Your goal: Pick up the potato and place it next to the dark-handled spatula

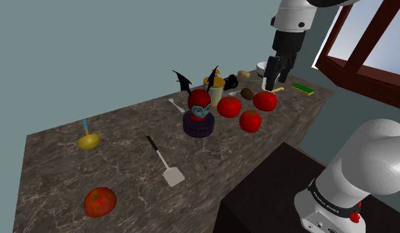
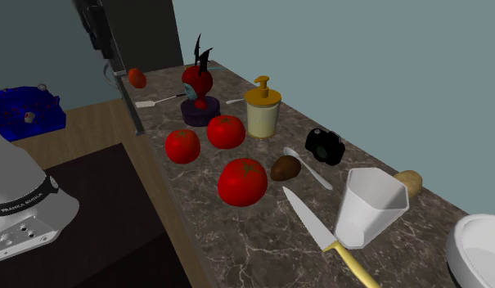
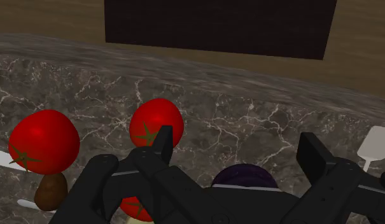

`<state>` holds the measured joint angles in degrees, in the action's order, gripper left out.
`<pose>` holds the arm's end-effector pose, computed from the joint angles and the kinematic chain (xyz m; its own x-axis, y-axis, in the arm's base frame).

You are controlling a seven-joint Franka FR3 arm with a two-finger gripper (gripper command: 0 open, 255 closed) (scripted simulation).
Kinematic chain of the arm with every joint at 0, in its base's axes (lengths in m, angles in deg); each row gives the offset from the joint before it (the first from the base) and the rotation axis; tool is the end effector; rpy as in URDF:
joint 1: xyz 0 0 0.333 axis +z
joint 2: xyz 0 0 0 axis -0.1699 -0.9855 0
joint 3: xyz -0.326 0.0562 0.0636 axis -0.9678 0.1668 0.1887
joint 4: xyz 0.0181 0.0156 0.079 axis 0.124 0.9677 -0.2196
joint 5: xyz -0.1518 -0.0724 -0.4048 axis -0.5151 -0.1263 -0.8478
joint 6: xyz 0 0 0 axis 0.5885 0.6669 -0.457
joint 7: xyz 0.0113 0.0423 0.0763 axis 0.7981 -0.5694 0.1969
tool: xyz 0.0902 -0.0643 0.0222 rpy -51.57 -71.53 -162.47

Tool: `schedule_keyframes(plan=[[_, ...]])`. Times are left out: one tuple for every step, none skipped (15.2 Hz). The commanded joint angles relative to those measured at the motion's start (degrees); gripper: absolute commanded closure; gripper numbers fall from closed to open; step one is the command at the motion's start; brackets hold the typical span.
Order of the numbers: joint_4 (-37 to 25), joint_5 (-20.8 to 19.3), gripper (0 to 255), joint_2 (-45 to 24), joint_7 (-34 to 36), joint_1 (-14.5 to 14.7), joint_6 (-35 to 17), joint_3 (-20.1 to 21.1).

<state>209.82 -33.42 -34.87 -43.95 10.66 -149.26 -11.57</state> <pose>0.3380 0.0179 0.5641 0.9954 0.0573 -0.0767 0.0564 -0.9983 -0.0138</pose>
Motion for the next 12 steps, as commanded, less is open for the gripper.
schedule_keyframes(plan=[[0.0, 0.0, 0, 0.0, 0.0, 0.0, 0.0, 0.0], [0.3, -0.7, 0, -1.3, -0.5, -0.4, -1.6, -0.4], [0.5, -1.4, 0, -2.7, -0.9, -0.8, -3.2, -0.8], [0.6, -2.1, 0, -4.2, -1.3, -1.2, -4.9, -1.3], [0.7, -2.7, 0, -5.7, -1.7, -1.6, -6.5, -1.7], [0.6, -3.4, 0, -7.3, -2.1, -2.0, -8.1, -2.1], [0.5, -4.0, 0, -8.9, -2.5, -2.5, -9.6, -2.5], [0.4, -4.7, 0, -10.5, -2.8, -2.9, -11.2, -3.0], [0.2, -5.3, 0, -12.2, -3.1, -3.3, -12.7, -3.4], [-0.2, -5.9, 0, -14.0, -3.4, -3.6, -14.2, -3.8], [-0.5, -6.4, 0, -15.7, -3.7, -4.0, -15.7, -4.2], [-1.0, -7.0, 0, -17.5, -4.0, -4.4, -17.1, -4.6]])
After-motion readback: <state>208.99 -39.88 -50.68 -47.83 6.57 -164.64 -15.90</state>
